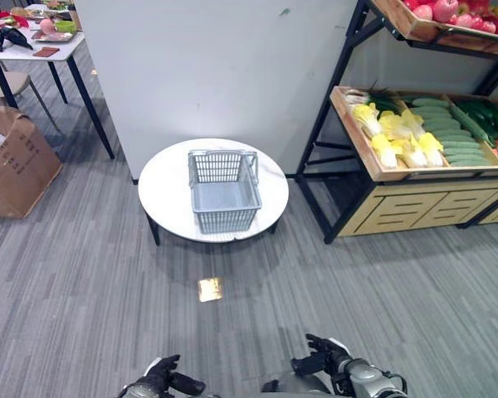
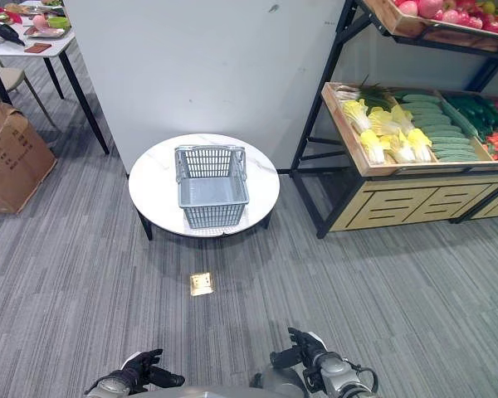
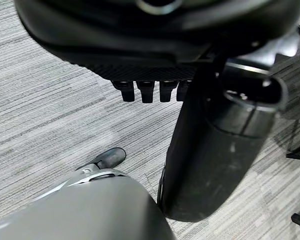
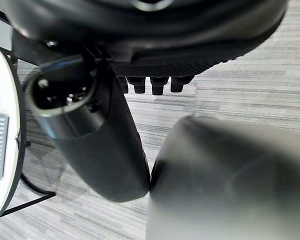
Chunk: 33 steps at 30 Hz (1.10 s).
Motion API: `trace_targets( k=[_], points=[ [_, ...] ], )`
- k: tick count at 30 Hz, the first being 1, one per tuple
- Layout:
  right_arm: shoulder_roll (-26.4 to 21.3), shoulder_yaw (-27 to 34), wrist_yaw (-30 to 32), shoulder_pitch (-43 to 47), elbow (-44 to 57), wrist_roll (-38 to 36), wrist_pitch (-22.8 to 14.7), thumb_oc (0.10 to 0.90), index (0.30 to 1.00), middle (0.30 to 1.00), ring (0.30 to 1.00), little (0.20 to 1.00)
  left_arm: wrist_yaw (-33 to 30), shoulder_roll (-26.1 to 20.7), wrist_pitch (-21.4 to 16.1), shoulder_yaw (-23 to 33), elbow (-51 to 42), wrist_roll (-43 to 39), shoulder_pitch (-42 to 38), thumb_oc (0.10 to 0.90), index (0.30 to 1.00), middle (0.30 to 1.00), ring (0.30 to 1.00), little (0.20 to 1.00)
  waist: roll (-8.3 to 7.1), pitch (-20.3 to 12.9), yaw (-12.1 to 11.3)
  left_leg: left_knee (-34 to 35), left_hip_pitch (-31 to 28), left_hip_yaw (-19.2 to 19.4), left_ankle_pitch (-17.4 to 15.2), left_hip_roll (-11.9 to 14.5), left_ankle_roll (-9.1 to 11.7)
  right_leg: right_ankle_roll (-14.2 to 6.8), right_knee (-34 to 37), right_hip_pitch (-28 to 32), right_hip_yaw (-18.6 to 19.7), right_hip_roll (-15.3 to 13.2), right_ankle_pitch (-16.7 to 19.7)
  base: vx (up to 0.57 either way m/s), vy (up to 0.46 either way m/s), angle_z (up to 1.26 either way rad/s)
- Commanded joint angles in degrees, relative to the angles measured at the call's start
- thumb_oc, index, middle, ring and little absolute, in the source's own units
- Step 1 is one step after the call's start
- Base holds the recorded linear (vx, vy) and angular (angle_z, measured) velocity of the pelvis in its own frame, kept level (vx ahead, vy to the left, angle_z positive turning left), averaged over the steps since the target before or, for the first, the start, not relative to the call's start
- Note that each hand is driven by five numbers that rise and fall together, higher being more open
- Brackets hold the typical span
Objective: Get the vegetables into the basket
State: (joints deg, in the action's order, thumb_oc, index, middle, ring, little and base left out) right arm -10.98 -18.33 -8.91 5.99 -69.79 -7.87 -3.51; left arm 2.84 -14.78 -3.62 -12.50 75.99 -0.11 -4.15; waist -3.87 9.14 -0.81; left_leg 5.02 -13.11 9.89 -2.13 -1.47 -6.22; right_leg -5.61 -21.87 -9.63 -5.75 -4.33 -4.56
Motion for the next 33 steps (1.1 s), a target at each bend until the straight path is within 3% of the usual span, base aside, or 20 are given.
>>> trace_targets(
  k=[1,4,9,11,12,15,16,17,18,20,21,22,25,33],
  points=[
    [-0.67,-3.32,-1.32,-3.42,-2.07,-0.04,0.63,0.900,1.000,1.000,1.000,1.000,0.73,-0.25,-0.02,-2.17,3.23,1.25,1.22,0.900,1.000,1.000,1.000,1.000,1.13,1.25,-0.72,-0.99,-0.19,0.32,-4.63,-1.90,1.37,-3.21,15.54,3.05,4.66,1.30,10.98,0.12,-0.076,0.17],
    [-0.41,-3.31,-1.03,-3.53,-2.15,0.19,0.61,0.900,1.000,1.000,1.000,1.000,0.56,-0.24,-0.23,-1.90,3.53,1.24,1.36,0.900,1.000,1.000,1.000,1.000,0.73,1.02,-0.47,-0.03,-1.35,0.03,-4.83,-1.64,2.12,-3.50,20.81,3.30,6.56,2.00,12.06,0.16,-0.105,0.25],
    [-0.53,-2.97,-1.20,-3.49,-2.41,-1.21,0.55,0.900,1.000,1.000,1.000,1.000,0.35,-0.15,-0.19,-1.50,4.22,0.85,1.17,0.900,1.000,1.000,1.000,1.000,0.34,-0.65,0.01,-0.02,-2.77,-1.95,-5.66,-0.30,3.55,-1.69,22.44,6.52,6.34,3.31,9.67,0.24,-0.187,0.43],
    [-1.16,-2.97,-0.94,-3.46,-2.34,-2.07,0.25,0.900,1.000,1.000,1.000,1.000,0.30,0.21,-0.05,-2.61,3.54,0.89,0.67,0.900,1.000,1.000,1.000,1.000,0.90,-1.83,0.91,-1.20,-3.59,-4.13,-4.74,2.39,5.34,0.36,20.11,7.48,4.72,5.24,5.98,0.36,-0.314,0.77],
    [-1.16,-2.97,-0.94,-3.46,-2.35,-2.07,0.24,0.900,1.000,1.000,1.000,1.000,0.30,0.21,-0.04,-2.61,3.54,0.89,0.68,0.900,1.000,1.000,1.000,1.000,0.90,-1.84,1.00,-1.23,-3.55,-4.22,-4.76,2.41,5.35,0.37,20.06,7.46,4.63,5.22,5.93,0.23,-0.247,0.65],
    [-1.71,-3.02,-0.72,-3.32,-2.31,-2.28,0.15,0.900,1.000,1.000,1.000,1.000,0.24,0.41,0.01,-3.52,2.96,1.00,0.18,0.900,1.000,1.000,1.000,1.000,0.79,-1.64,1.69,-6.64,-1.07,-4.85,-3.87,3.50,6.83,1.54,20.09,8.73,3.24,5.34,4.73,0.11,-0.159,0.36],
    [-2.25,-3.02,-0.51,-2.94,-2.56,-2.33,0.10,0.900,1.000,1.000,1.000,1.000,0.16,0.57,0.20,-4.09,2.27,0.08,-0.92,0.900,1.000,1.000,1.000,1.000,0.57,-0.60,2.11,-15.93,3.80,-5.82,0.24,3.70,8.93,2.76,21.16,10.77,1.57,5.09,4.78,0.10,-0.243,0.46],
    [-3.16,-3.23,-0.45,-2.60,-3.19,-1.82,0.33,0.900,1.000,1.000,1.000,1.000,0.10,0.41,0.30,-4.23,1.12,-1.67,-1.76,0.900,1.000,1.000,1.000,1.000,-0.32,1.45,1.74,-25.75,9.72,-6.29,3.34,3.64,9.74,3.90,22.68,13.40,-0.65,4.19,4.92,0.10,-0.243,0.46],
    [-3.16,-3.23,-0.46,-2.60,-3.20,-1.82,0.33,0.900,1.000,1.000,1.000,1.000,0.10,0.41,0.31,-4.22,1.12,-1.67,-1.77,0.900,1.000,1.000,1.000,1.000,-0.32,1.49,1.77,-25.78,9.70,-6.33,3.33,3.63,9.73,3.90,22.69,13.45,-0.68,4.18,4.92,0.07,-0.118,0.48],
    [-4.28,-2.08,-0.66,-2.85,-4.34,-1.83,0.72,0.900,1.000,1.000,1.000,1.000,0.13,0.85,0.17,-4.26,0.45,-2.01,-1.41,0.900,1.000,1.000,1.000,1.000,-0.61,0.66,2.09,-12.08,8.98,-2.50,0.65,3.96,8.18,2.80,23.88,14.57,-2.71,2.15,4.41,0.12,0.058,0.38],
    [-4.64,-1.86,-0.73,-2.89,-4.34,-2.06,0.77,0.900,1.000,1.000,1.000,1.000,0.14,1.16,0.11,-4.83,0.14,-1.75,-1.22,0.900,1.000,1.000,1.000,1.000,-0.31,0.25,1.95,-8.35,9.49,-3.11,0.42,3.47,7.91,2.54,23.90,14.49,-2.98,1.90,4.46,0.14,0.153,0.53],
    [-5.17,-2.00,-0.98,-3.37,-4.59,-1.25,0.67,0.900,1.000,1.000,1.000,1.000,0.09,1.45,-0.08,-6.32,-0.09,-0.35,-1.20,0.900,1.000,1.000,1.000,1.000,0.25,0.01,2.05,-5.56,11.56,-4.24,2.38,2.62,7.96,2.53,23.25,14.52,-3.26,1.72,3.74,0.07,0.109,0.48],
    [-5.08,-1.95,-0.96,-2.88,-4.70,-0.85,0.46,0.900,1.000,1.000,1.000,1.000,0.83,1.70,-0.41,-6.48,-0.18,-0.93,-1.01,0.900,1.000,1.000,1.000,1.000,0.99,-0.19,2.03,-5.56,10.33,-4.07,1.36,2.53,7.60,2.58,22.54,14.49,-2.36,2.03,2.72,0.10,0.137,0.18],
    [-4.63,-0.47,-0.25,-1.51,-1.00,-4.58,-0.31,0.900,1.000,1.000,1.000,1.000,0.85,0.77,-0.77,-5.51,-0.73,-1.53,0.10,0.900,1.000,1.000,1.000,1.000,1.59,-0.63,1.37,-1.44,5.60,-1.07,-0.15,1.18,5.44,0.82,24.50,15.14,1.91,0.88,4.91,0.08,0.173,-0.26]
  ],
)
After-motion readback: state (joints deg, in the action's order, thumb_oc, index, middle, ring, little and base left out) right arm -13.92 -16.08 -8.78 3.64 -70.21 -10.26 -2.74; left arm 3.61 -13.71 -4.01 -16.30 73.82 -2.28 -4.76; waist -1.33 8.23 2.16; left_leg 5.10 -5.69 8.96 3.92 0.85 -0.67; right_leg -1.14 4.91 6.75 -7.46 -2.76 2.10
